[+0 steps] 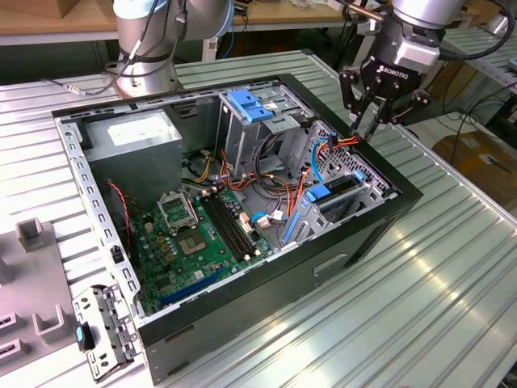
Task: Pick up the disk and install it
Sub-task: 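Insert the first disk wire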
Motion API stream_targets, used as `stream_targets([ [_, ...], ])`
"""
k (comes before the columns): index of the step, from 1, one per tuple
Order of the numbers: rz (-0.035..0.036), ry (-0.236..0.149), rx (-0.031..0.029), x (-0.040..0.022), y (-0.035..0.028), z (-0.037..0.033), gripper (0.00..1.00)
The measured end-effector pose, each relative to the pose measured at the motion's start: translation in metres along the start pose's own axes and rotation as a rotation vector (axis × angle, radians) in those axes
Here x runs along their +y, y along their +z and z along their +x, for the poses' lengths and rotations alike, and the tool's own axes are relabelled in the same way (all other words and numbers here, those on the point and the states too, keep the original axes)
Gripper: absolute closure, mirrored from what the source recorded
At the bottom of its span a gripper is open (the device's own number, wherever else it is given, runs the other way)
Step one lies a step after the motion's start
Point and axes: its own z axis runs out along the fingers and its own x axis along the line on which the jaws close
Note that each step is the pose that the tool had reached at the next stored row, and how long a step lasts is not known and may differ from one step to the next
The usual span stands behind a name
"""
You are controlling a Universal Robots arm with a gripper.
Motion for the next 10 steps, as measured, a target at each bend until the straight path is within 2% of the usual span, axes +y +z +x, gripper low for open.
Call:
stream_targets([
  [3,0.0022,-0.061,0.0011,-0.0001,0.0013,0.0002,0.67],
  [10,0.0064,-0.17,0.0027,-0.0013,0.0043,0.0009,0.67],
])
